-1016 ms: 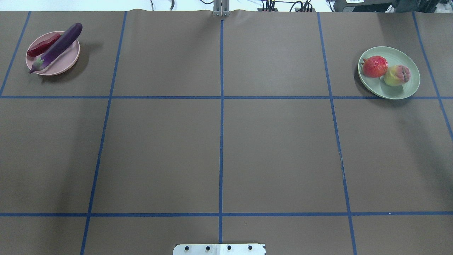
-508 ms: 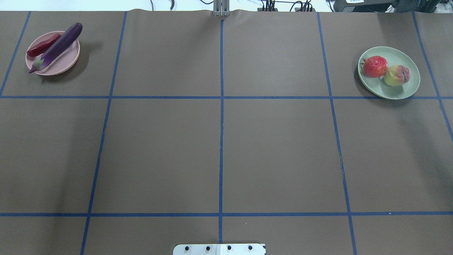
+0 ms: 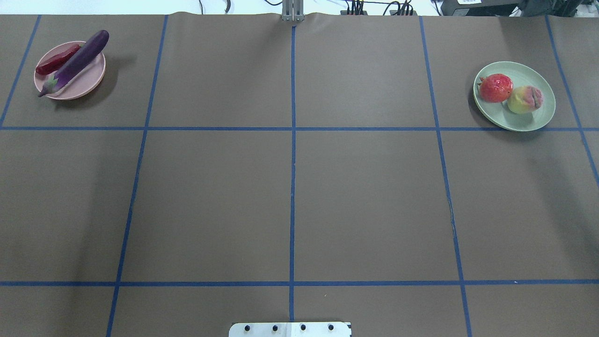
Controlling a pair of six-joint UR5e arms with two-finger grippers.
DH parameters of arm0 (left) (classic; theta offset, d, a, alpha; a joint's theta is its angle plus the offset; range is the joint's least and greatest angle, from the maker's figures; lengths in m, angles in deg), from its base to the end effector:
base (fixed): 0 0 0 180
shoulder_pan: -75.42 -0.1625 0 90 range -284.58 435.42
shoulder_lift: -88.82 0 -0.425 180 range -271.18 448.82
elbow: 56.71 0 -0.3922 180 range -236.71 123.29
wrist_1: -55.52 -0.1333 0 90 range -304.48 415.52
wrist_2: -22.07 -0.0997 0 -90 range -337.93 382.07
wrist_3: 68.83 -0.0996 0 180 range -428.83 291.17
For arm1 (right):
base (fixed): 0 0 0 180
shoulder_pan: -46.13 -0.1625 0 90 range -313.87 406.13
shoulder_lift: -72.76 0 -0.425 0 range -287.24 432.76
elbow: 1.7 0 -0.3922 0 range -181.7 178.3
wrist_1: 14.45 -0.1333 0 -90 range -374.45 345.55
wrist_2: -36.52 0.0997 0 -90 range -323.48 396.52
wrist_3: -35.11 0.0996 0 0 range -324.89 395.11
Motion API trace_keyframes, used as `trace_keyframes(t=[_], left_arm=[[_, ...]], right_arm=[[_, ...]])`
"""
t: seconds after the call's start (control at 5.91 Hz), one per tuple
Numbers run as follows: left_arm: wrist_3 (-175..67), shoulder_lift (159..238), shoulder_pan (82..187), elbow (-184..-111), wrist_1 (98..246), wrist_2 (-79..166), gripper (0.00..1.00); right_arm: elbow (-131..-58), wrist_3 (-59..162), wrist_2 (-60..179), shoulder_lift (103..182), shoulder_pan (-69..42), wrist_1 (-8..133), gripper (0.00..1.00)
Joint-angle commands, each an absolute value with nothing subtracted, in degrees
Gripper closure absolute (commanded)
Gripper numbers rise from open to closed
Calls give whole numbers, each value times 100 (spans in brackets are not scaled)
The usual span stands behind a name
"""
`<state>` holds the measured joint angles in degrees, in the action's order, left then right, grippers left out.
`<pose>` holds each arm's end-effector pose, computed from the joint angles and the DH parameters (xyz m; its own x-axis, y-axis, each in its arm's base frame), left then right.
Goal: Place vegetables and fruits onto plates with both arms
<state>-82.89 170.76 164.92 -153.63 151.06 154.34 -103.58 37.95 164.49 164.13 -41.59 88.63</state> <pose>-0.0625 -0.4382 0.6569 0.7152 0.2985 -0.6319 -0.1881 0.9530 0.2373 0.0532 -0.4740 0.5987 0.7898 0.0457 0.6117 0.0006 0.9972 -0.0752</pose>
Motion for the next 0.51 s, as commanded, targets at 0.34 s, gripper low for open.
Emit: trace_keyframes(t=[0.34], left_arm=[[-8280,17073,16489,-15418,15141,15426,0]], right_arm=[[-10497,3810,16519,16522,-4150,8865,0]])
